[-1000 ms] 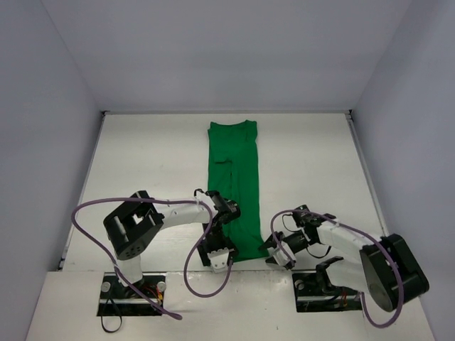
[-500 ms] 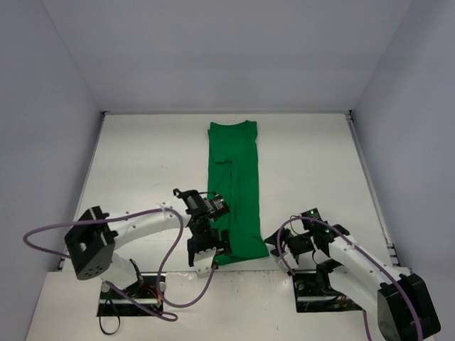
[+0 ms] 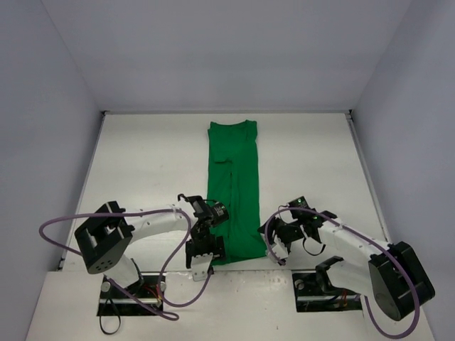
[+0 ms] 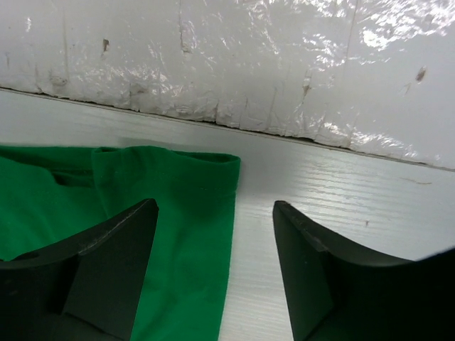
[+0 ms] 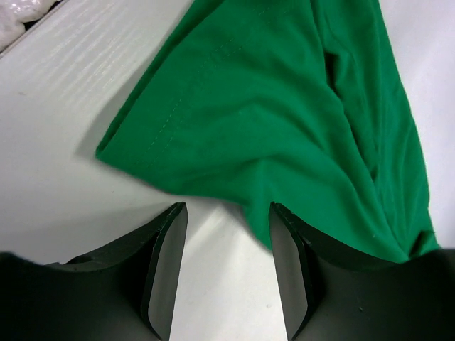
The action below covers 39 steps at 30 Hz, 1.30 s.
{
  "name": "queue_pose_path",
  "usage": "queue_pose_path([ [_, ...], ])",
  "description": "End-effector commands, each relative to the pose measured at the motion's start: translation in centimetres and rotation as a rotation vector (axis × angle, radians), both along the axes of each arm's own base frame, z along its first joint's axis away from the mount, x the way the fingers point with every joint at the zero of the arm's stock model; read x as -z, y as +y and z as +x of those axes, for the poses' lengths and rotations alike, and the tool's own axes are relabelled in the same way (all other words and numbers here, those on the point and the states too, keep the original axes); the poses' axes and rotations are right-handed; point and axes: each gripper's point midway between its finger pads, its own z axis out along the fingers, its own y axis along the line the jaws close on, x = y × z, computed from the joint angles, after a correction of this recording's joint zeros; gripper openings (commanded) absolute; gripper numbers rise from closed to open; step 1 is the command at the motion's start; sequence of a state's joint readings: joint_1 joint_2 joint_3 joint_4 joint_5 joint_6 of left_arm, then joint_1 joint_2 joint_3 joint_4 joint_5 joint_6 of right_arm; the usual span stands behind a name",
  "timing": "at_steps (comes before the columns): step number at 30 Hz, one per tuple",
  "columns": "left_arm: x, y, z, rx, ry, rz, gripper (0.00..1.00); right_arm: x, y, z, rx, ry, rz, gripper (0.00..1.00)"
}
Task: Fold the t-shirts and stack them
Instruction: Grab the bottom of the folded rectangular tshirt with both arms
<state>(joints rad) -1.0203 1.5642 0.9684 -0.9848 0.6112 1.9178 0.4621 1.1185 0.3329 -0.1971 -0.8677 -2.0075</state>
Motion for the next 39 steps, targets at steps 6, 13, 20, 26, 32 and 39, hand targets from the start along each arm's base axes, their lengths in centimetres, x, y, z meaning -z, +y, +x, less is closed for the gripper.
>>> queue_pose_path([
  [6,2.1,-0.9,1.3,0.108,-0.054,-0.021,0.53,3.6,-1.2,-2.5,-0.498,-0.328,-0.104,0.48],
  [13,2.7,-0.9,1.4,0.098,-0.040,-0.014,0.46,3.4,-0.8,-3.4,-0.515,-0.359,-0.066,0.43],
  [20,2.7,-0.8,1.4,0.082,-0.029,-0.016,0.45,3.5,-0.4,-6.2,-0.590,-0.332,-0.036,0.39],
  [26,2.5,-1.2,1.5,0.060,-0.016,-0.025,0.45,3.5,-0.4,-7.3,-0.629,-0.283,-0.037,0.32],
  [32,2.4,-1.0,1.2,0.038,0.007,-0.026,0.35,2.6,-1.4,-10.0,-0.661,-0.181,-0.034,0.24],
  [39,2.3,-1.1,1.1,0.015,0.020,-0.022,0.11,2.3,-1.6,-10.0,-0.640,-0.166,-0.051,0.08],
])
